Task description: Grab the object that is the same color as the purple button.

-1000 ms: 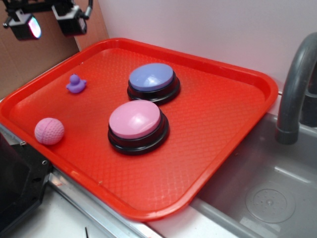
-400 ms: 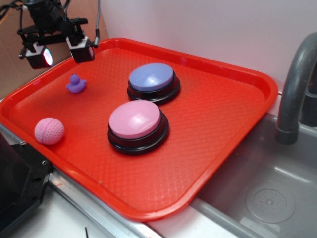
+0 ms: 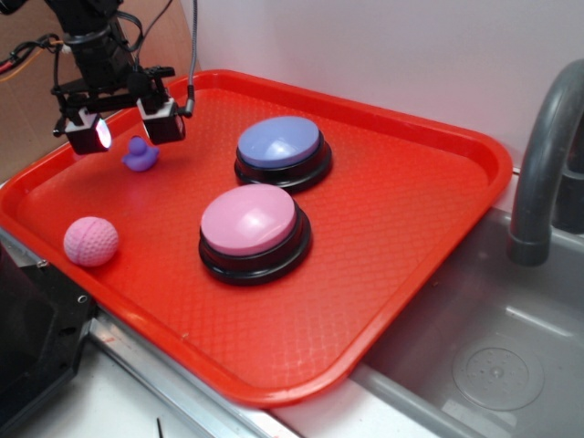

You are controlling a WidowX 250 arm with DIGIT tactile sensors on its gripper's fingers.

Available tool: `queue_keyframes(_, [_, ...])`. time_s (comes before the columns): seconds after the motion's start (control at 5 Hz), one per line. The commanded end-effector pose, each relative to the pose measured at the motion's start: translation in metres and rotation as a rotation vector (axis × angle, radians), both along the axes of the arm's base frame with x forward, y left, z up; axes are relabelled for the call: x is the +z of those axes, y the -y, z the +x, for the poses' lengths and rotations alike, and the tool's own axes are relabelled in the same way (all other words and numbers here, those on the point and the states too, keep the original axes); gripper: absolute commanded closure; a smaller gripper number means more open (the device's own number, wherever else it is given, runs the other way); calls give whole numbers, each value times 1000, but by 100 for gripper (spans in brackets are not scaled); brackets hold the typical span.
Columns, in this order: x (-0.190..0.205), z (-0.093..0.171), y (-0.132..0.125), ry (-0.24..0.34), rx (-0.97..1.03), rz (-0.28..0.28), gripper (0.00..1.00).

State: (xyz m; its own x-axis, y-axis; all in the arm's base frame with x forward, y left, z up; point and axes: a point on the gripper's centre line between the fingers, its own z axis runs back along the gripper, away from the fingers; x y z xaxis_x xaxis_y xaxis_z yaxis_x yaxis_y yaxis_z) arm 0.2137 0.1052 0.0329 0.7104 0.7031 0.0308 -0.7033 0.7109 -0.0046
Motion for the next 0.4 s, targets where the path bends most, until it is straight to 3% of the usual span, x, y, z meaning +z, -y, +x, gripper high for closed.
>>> queue_keyframes(0.0, [-4,-1,-7,12,4,13,100])
queue_keyframes(0.2, [2,-1,-7,28,-11,-2,100])
